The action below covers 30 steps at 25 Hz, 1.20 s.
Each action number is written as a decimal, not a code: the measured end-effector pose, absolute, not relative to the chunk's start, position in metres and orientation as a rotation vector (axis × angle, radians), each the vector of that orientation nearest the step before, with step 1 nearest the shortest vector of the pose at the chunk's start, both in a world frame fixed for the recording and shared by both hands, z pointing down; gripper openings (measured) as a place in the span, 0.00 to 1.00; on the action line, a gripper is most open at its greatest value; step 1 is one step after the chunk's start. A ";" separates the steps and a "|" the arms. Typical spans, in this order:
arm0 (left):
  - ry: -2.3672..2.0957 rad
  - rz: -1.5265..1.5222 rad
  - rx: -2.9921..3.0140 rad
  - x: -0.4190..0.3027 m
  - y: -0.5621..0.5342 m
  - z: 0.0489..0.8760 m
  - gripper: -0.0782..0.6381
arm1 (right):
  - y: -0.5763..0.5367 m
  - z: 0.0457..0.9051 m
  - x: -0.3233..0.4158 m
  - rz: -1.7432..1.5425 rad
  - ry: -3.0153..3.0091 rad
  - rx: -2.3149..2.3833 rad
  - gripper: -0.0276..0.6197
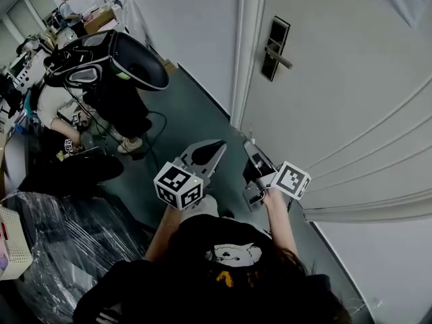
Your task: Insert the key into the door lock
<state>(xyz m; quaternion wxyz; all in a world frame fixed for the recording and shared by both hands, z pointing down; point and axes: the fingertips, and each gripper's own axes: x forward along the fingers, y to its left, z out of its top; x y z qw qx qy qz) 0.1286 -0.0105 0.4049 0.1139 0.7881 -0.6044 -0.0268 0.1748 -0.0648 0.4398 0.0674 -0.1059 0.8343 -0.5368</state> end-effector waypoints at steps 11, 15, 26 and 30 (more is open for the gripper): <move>-1.777 -0.107 2.263 0.076 -0.017 0.416 0.13 | -0.072 0.450 0.122 -1.669 2.533 -0.325 0.07; -1.752 -0.106 2.268 0.051 -0.026 0.416 0.13 | -0.079 0.449 0.098 -1.681 2.527 -0.343 0.07; -1.662 -0.083 2.337 -0.009 -0.061 0.406 0.13 | -0.103 0.447 0.030 -1.697 2.511 -0.398 0.07; -1.613 -0.031 2.374 -0.026 -0.067 0.406 0.13 | -0.111 0.452 0.009 -1.717 2.487 -0.451 0.07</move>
